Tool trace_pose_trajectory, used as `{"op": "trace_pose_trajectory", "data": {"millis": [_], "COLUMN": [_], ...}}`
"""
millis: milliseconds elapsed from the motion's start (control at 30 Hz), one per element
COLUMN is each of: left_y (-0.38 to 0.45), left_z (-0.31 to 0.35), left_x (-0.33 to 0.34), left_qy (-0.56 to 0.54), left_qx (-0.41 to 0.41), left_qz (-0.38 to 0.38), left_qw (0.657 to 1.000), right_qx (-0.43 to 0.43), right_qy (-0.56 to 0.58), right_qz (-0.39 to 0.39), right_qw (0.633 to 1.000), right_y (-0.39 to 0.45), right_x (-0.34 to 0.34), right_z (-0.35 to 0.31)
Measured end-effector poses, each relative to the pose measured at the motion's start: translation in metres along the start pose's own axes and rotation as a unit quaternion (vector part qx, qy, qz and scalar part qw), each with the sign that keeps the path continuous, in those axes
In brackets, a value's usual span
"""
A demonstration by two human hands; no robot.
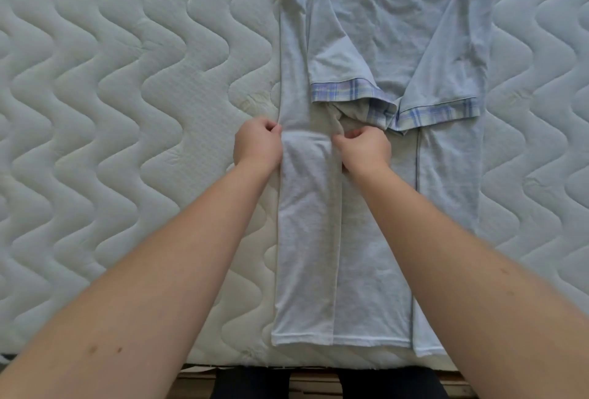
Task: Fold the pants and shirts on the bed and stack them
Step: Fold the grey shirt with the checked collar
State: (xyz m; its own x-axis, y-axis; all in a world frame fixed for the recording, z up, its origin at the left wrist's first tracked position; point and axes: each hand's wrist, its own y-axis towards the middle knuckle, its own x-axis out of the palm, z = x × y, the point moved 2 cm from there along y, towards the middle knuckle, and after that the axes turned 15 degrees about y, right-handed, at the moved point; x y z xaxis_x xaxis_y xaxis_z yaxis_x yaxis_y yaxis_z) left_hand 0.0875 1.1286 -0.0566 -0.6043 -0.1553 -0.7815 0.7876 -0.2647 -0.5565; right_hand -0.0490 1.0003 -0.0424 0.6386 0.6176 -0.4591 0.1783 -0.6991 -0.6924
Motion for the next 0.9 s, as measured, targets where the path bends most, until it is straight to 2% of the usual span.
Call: {"op": "trace_pose_trajectory", "data": {"millis": [67, 133, 233, 300, 333, 433, 500, 600, 667, 733, 800, 900], "left_y": [0.004, 0.008, 0.020, 0.033, 0.038, 0.057, 0.068, 0.081, 0.091, 0.105, 0.118, 0.141], "left_z": [-0.002, 0.005, 0.027, 0.042, 0.048, 0.057, 0.063, 0.076, 0.087, 0.099, 0.110, 0.125], "left_x": [0.000, -0.001, -0.006, -0.007, -0.009, -0.012, -0.016, -0.028, -0.035, -0.040, -0.046, -0.056], "left_qy": [-0.014, -0.022, -0.129, -0.204, -0.217, -0.245, -0.276, -0.330, -0.390, -0.412, -0.402, -0.364], "left_qx": [-0.005, 0.016, 0.029, 0.010, 0.004, -0.022, -0.034, -0.010, -0.011, -0.006, -0.001, 0.015], "left_qz": [0.002, 0.021, -0.005, -0.032, -0.036, -0.035, -0.047, -0.069, -0.101, -0.120, -0.125, -0.107], "left_qw": [1.000, 0.999, 0.991, 0.978, 0.976, 0.969, 0.960, 0.941, 0.915, 0.903, 0.907, 0.925], "right_qx": [-0.017, -0.036, -0.064, -0.055, -0.043, 0.001, 0.040, 0.034, -0.033, -0.112, -0.149, -0.137], "right_qy": [-0.066, -0.083, 0.003, 0.089, 0.093, -0.040, -0.115, -0.173, -0.197, -0.163, -0.115, -0.135], "right_qz": [-0.017, -0.021, 0.010, 0.014, 0.007, -0.075, -0.157, -0.217, -0.184, -0.119, -0.077, -0.083], "right_qw": [0.997, 0.996, 0.998, 0.994, 0.995, 0.996, 0.980, 0.960, 0.962, 0.973, 0.979, 0.978], "right_y": [0.002, 0.003, 0.004, 0.004, 0.006, 0.013, 0.016, 0.022, 0.031, 0.045, 0.057, 0.071], "right_x": [-0.002, -0.002, 0.002, 0.006, 0.007, 0.000, -0.014, -0.039, -0.048, -0.046, -0.038, -0.021], "right_z": [-0.003, -0.009, -0.016, -0.020, -0.021, -0.030, -0.044, -0.073, -0.096, -0.112, -0.122, -0.123]}}
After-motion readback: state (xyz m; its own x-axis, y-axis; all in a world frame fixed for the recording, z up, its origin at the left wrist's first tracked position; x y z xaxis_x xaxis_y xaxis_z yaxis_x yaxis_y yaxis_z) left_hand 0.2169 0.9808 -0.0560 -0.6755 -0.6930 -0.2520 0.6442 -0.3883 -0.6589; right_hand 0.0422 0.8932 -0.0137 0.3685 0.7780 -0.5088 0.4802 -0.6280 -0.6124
